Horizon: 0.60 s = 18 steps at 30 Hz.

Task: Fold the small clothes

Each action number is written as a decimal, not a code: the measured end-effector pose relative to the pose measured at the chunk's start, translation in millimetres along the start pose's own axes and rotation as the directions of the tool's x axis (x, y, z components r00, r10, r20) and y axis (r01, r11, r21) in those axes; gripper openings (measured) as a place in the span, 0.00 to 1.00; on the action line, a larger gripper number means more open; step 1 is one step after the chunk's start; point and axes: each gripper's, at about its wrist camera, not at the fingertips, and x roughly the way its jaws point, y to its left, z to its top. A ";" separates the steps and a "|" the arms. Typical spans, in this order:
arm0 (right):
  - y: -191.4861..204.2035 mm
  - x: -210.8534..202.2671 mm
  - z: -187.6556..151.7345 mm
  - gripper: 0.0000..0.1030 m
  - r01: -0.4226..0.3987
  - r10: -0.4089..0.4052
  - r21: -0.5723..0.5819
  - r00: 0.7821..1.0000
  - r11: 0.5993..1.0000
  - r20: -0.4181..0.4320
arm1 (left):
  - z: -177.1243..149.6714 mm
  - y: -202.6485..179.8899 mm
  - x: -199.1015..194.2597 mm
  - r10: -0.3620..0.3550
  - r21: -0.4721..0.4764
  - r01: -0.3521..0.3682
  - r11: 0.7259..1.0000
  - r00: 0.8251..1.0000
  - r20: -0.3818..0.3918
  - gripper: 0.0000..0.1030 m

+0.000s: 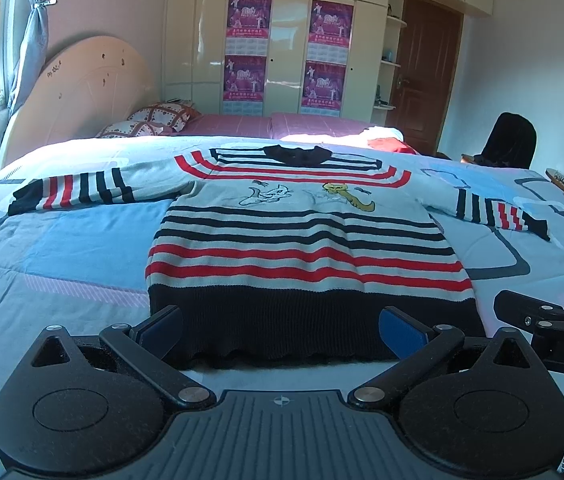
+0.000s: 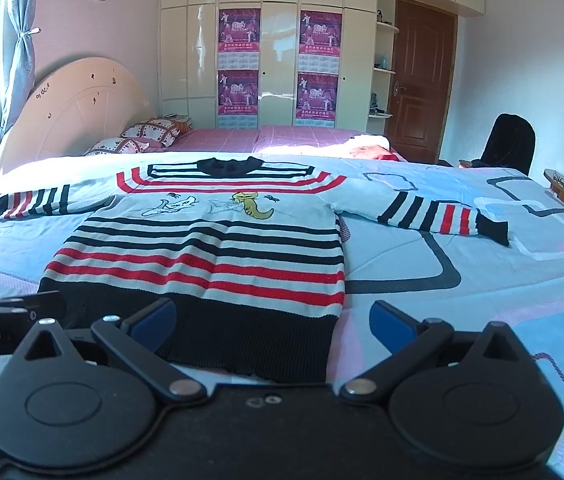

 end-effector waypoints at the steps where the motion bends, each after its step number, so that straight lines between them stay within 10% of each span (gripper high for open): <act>1: -0.1 0.0 -0.1 1.00 -0.001 0.001 0.000 1.000 1.000 0.000 | -0.2 0.8 0.0 0.001 0.000 -0.001 1.000 1.000 0.000 1.00; 18: -0.3 0.6 -0.1 1.00 0.000 0.000 0.001 1.000 1.000 0.000 | -0.8 0.5 2.6 0.004 0.004 -0.004 1.000 1.000 -0.018 1.00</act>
